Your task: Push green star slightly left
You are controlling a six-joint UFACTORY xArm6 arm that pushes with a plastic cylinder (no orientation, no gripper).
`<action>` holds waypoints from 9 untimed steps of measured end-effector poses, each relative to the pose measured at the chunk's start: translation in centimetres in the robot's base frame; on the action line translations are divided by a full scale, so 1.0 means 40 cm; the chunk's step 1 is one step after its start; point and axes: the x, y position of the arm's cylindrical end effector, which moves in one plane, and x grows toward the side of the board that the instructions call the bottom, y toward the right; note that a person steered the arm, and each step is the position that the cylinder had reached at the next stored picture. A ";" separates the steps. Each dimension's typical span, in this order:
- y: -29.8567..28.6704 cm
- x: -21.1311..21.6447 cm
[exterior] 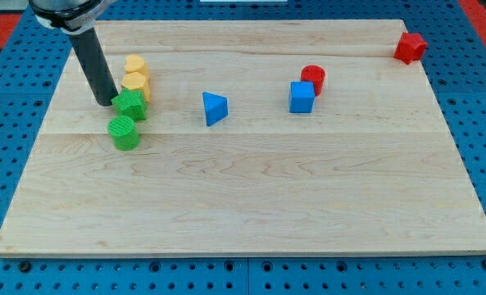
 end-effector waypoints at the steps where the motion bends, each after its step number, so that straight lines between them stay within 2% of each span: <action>1: 0.026 0.016; 2: 0.043 0.018; 3: -0.053 0.018; 4: -0.182 0.084; 5: -0.187 0.190; 6: -0.182 0.341; 7: -0.018 0.398; 8: 0.176 0.345; 9: 0.204 0.259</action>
